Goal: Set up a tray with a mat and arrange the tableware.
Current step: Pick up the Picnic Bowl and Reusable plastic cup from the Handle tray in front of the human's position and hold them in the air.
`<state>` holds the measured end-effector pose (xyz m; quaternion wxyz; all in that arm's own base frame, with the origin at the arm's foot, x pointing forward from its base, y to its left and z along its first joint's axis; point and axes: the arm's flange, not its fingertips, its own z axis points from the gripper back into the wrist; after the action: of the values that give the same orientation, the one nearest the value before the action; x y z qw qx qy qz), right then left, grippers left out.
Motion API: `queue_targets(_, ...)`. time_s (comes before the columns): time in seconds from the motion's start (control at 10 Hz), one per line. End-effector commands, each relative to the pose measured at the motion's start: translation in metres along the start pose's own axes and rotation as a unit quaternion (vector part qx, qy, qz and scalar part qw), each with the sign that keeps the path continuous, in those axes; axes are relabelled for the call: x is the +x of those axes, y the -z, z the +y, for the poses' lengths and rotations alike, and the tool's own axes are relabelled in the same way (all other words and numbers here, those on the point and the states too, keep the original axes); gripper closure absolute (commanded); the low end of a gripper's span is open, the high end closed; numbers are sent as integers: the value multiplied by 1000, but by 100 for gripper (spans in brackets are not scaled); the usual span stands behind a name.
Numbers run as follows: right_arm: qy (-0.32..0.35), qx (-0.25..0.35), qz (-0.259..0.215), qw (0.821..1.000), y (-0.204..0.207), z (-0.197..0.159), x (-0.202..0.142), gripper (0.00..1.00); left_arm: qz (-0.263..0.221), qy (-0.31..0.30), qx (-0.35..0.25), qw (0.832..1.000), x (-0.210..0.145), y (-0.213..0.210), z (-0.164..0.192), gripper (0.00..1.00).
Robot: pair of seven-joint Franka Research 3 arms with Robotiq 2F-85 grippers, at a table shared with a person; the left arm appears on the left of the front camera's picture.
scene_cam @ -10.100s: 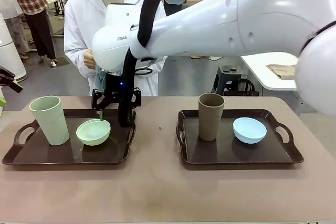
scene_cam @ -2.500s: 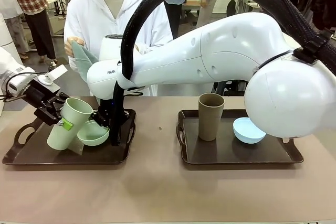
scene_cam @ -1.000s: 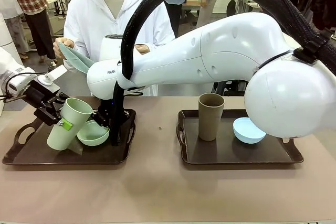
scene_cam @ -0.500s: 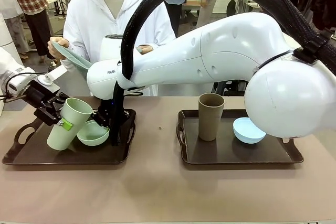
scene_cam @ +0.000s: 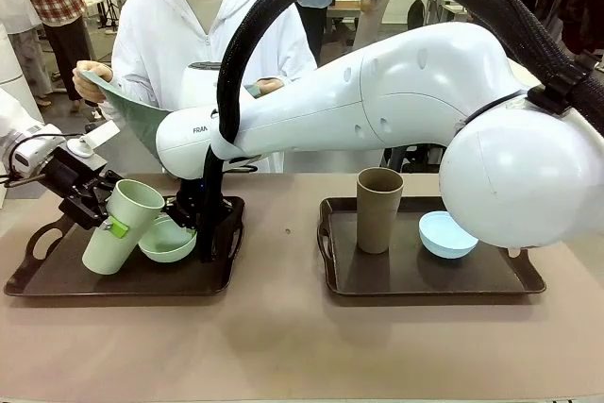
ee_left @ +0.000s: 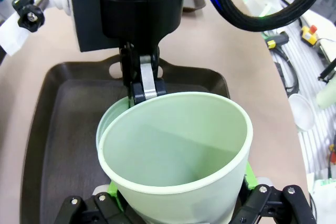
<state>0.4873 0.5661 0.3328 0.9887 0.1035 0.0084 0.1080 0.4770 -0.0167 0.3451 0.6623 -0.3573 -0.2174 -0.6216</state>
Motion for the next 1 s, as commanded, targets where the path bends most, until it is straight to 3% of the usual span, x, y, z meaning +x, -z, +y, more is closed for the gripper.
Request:
queue_targets(0.0, 0, 0, 1, 1000, 1, 0, 0, 100, 2, 1, -17, 1000, 0, 0, 2, 1)
queue_targets(0.1, 0, 0, 1, 1000, 1, 0, 0, 100, 3, 3, -26, 1000, 0, -1, 2, 4)
queue_targets(0.2, 0, 0, 1, 1000, 1, 0, 0, 100, 3, 4, -29, 1000, 0, -1, 2, 21)
queue_targets(0.3, 0, 0, 1, 1000, 1, 0, 0, 100, 5, 5, -31, 999, 0, -2, 2, 23)
queue_targets(0.4, 0, 0, 0, 1000, 0, 0, 0, 96, 6, 5, -33, 999, 0, -3, 2, 40)
queue_targets(0.5, -10, 2, 9, 1000, -2, 0, -1, 96, 4, 5, -33, 999, 0, -4, 2, 43)
queue_targets(0.6, -19, -2, 13, 1000, -2, 0, 0, 100, 1, 4, -32, 999, -1, -8, 3, 60)
queue_targets(0.7, -16, -4, 15, 1000, -4, 0, -1, 100, -4, 3, -30, 1000, -2, -10, 4, 62)
queue_targets(0.8, -14, -3, 14, 1000, -5, 0, 0, 100, -10, 1, -31, 999, -4, -14, 5, 79)
queue_targets(0.9, -9, -3, 10, 1000, -6, -1, -1, 100, -21, 6, -31, 999, -5, -19, 4, 82)
